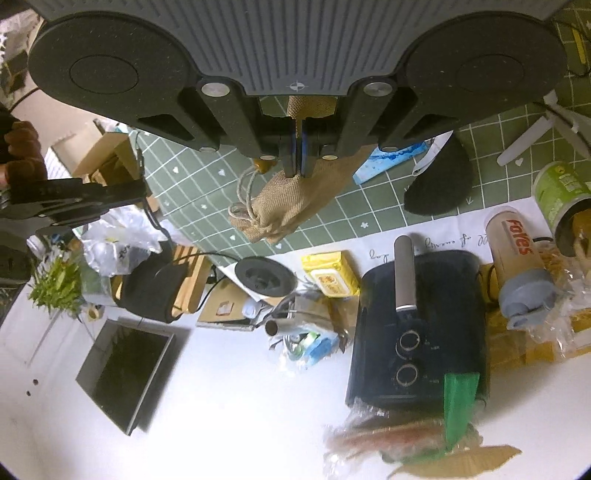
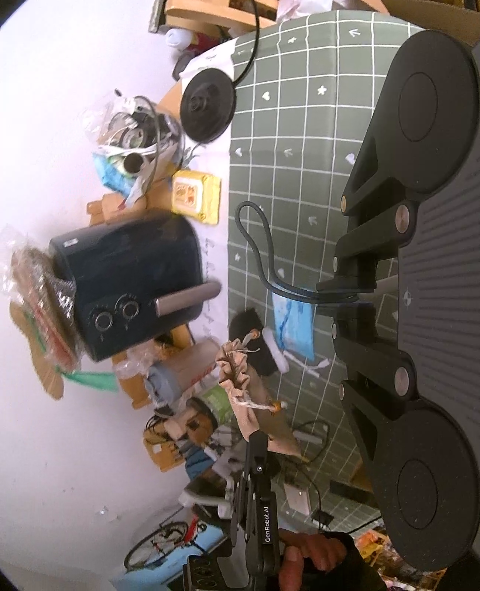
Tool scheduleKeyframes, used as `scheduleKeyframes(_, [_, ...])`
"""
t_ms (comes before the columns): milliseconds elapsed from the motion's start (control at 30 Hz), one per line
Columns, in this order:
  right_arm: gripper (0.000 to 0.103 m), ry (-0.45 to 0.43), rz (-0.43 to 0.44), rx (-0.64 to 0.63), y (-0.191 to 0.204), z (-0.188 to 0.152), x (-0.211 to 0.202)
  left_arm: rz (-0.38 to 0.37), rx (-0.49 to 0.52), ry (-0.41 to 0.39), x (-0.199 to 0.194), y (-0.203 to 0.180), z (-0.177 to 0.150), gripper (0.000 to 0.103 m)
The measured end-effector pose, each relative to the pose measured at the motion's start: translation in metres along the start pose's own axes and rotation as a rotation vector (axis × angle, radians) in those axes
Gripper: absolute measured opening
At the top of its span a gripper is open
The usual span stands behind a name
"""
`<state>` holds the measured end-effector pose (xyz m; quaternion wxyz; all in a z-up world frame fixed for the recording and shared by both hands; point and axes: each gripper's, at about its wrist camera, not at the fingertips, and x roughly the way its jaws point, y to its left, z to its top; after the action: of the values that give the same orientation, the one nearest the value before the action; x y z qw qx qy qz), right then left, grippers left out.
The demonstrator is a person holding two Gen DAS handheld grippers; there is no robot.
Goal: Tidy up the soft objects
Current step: 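Lower the pouch and cable into the box and open both grippers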
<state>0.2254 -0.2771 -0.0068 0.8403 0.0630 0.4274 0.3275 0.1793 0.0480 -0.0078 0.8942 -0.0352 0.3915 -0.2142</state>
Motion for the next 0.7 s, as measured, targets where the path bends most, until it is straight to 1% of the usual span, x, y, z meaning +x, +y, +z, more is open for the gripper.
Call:
scheduleKeyframes(167, [0.007, -0.01, 0.049, -0.022, 0.011, -0.002, -0.016, 0.006, -0.017, -0.022, -0.021, -0.013, -0.006, 0.003])
scheduleKeyframes(333, [0.007, 0.003, 0.104, -0.046, 0.022, -0.008, -0.027, 0.016, -0.033, -0.021, -0.036, -0.025, -0.017, 0.003])
scheduleKeyframes(600, [0.007, 0.038, 0.186, -0.056, 0.036, -0.029, -0.033, 0.021, -0.068, -0.004, -0.052, -0.042, -0.04, 0.003])
scheduleKeyframes(700, [0.007, 0.052, 0.21, -0.074, 0.043, -0.038, -0.034, 0.009, -0.072, -0.007, -0.06, -0.05, -0.049, 0.003])
